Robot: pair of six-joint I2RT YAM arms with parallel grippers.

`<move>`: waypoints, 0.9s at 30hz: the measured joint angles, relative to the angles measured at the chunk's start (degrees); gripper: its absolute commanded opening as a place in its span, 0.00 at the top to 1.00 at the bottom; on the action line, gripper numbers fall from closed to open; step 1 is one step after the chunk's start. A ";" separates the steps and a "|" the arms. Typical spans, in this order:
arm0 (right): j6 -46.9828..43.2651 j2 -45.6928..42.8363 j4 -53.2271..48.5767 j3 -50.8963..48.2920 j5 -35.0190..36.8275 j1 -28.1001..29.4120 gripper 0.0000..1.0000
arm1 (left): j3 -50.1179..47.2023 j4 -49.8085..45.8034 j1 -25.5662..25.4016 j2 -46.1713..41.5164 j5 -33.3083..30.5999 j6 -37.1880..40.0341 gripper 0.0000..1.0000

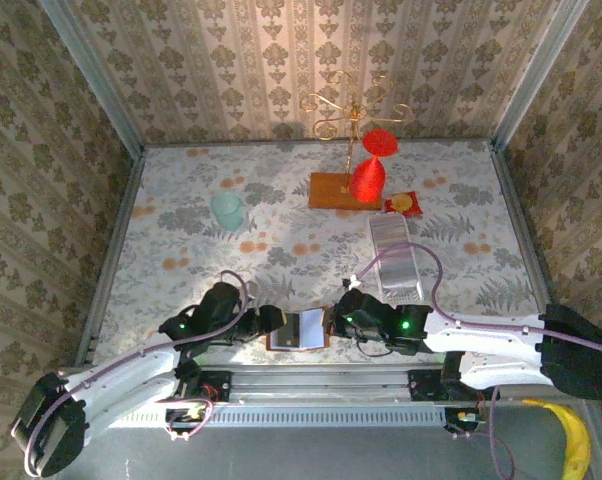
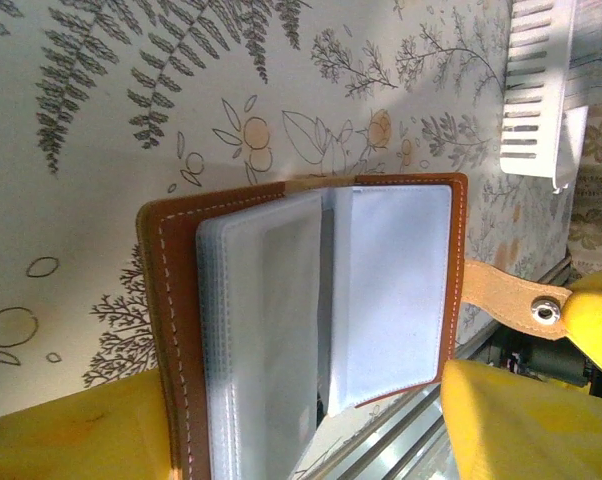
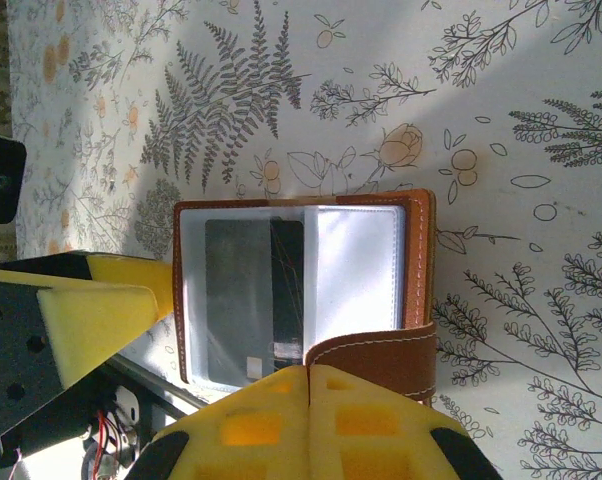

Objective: Put the credit cards into the card holder
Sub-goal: Close the card holder at the bottom-center of the table.

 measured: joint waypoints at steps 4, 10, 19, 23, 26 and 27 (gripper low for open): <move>0.02 0.00 0.07 -0.07 0.02 0.00 1.00 | 0.00 1.75 -0.85 1.03 0.00 -0.44 0.35; 0.02 -0.02 0.17 -0.28 0.02 0.00 1.00 | 0.07 3.32 -1.53 2.99 -0.11 -0.37 0.41; 0.02 -0.87 0.20 -1.05 0.07 0.00 1.00 | 3.87 3.32 -4.79 14.10 -1.53 0.57 0.56; 0.02 -1.31 0.37 -1.36 0.09 0.00 1.00 | 6.12 3.85 -5.22 16.81 -1.57 1.42 0.60; 0.04 -1.88 1.03 -1.90 0.26 0.00 1.00 | 6.43 4.22 -5.27 17.14 -1.62 1.42 0.60; 0.09 -2.08 1.36 -2.21 0.37 0.00 1.00 | 6.43 4.26 -5.27 17.14 -1.73 1.42 0.60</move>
